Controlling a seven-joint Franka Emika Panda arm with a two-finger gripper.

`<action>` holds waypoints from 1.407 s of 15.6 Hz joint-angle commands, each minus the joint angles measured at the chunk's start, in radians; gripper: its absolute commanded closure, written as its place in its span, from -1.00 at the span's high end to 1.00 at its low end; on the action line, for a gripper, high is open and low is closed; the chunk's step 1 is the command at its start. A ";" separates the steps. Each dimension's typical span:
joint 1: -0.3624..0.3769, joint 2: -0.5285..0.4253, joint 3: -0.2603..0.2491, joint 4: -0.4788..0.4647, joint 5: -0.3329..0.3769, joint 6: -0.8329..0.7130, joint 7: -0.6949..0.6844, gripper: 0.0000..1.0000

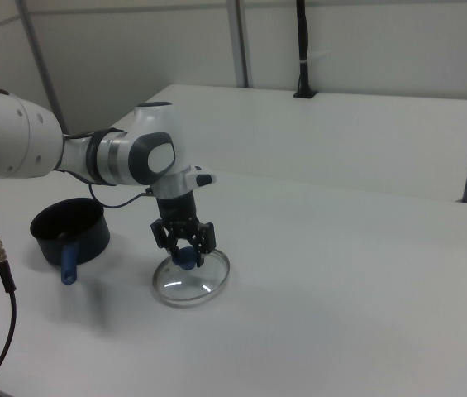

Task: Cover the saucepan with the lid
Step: 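Close the gripper on the blue knob and lift the glass lid, then carry the lid over the black saucepan and lower it onto the rim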

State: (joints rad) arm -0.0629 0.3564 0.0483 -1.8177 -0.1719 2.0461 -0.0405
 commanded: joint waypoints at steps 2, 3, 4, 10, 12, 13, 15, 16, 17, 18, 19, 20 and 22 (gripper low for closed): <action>0.021 -0.063 0.001 0.047 0.069 -0.121 0.002 -0.08; 0.026 -0.063 0.004 0.082 0.092 -0.159 0.013 -0.08; 0.040 -0.063 0.005 0.115 0.107 -0.197 0.033 -0.08; 0.262 -0.070 0.005 0.189 0.137 -0.242 0.207 -0.07; 0.331 -0.067 0.005 0.189 0.137 -0.224 0.272 -0.07; 0.357 -0.065 0.005 0.189 0.138 -0.209 0.295 -0.06; 0.400 -0.065 0.005 0.190 0.138 -0.185 0.341 -0.06; 0.414 -0.066 0.005 0.190 0.138 -0.184 0.359 -0.06; 0.425 -0.065 0.005 0.190 0.137 -0.184 0.373 -0.06; 0.440 -0.062 0.005 0.201 0.135 -0.182 0.387 -0.03; 0.457 -0.050 0.005 0.215 0.132 -0.172 0.404 -0.01; 0.468 -0.036 0.005 0.221 0.126 -0.159 0.418 -0.01; 0.486 -0.025 0.004 0.224 0.123 -0.139 0.435 -0.01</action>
State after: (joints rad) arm 0.3819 0.3063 0.0689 -1.6244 -0.0446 1.8771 0.3510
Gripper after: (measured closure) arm 0.423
